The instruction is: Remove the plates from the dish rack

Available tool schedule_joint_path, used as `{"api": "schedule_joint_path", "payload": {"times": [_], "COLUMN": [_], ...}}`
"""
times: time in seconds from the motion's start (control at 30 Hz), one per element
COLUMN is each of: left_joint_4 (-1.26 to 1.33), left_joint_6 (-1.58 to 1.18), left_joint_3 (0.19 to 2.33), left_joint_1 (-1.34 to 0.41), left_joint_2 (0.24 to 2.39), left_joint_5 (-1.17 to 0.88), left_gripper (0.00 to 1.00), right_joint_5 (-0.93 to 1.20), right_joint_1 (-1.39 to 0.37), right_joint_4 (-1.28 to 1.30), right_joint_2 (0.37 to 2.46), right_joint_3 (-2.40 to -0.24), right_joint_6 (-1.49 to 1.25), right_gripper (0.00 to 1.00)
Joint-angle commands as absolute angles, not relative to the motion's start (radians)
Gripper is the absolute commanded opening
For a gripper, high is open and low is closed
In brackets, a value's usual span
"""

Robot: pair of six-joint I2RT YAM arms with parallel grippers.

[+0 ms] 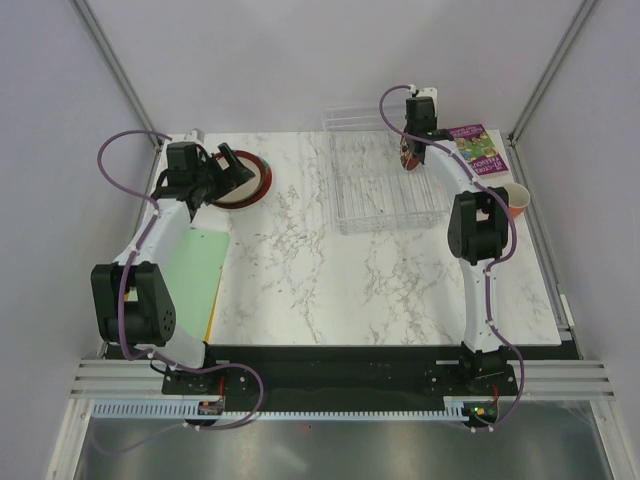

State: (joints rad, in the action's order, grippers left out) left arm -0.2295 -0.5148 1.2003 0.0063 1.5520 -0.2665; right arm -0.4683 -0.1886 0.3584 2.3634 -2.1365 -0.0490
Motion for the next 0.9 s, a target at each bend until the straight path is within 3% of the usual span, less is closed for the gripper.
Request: {"api": "schedule_joint_path", "payload": {"times": [0.0, 0.1, 0.33, 0.87], "left_joint_4": [-0.196, -0.198, -0.195, -0.201], "left_joint_6": [-0.469, -0.463, -0.471, -0.482], "left_joint_3": [1.186, 1.181, 1.174, 1.138], "left_joint_1": [0.012, 0.012, 0.011, -0.037], "left_joint_2": [1.505, 1.508, 1.511, 1.459], "left_joint_5": [-0.238, -0.236, -0.250, -0.267], "left_gripper": [1.00, 1.00, 1.00, 1.00], "right_joint_5": [-0.465, -0.453, -0.449, -0.732], "right_joint_1": [-0.175, -0.173, -0.175, -0.255], "right_joint_4": [0.319, 0.321, 0.298, 0.144], "right_joint_2": [2.379, 2.379, 2.350, 2.197], "right_joint_3": [-2.209, -2.209, -2.181, -2.092], "right_joint_6": [-0.054, -0.055, -0.063, 0.130], "right_gripper": [0.14, 0.00, 0.00, 0.00]}}
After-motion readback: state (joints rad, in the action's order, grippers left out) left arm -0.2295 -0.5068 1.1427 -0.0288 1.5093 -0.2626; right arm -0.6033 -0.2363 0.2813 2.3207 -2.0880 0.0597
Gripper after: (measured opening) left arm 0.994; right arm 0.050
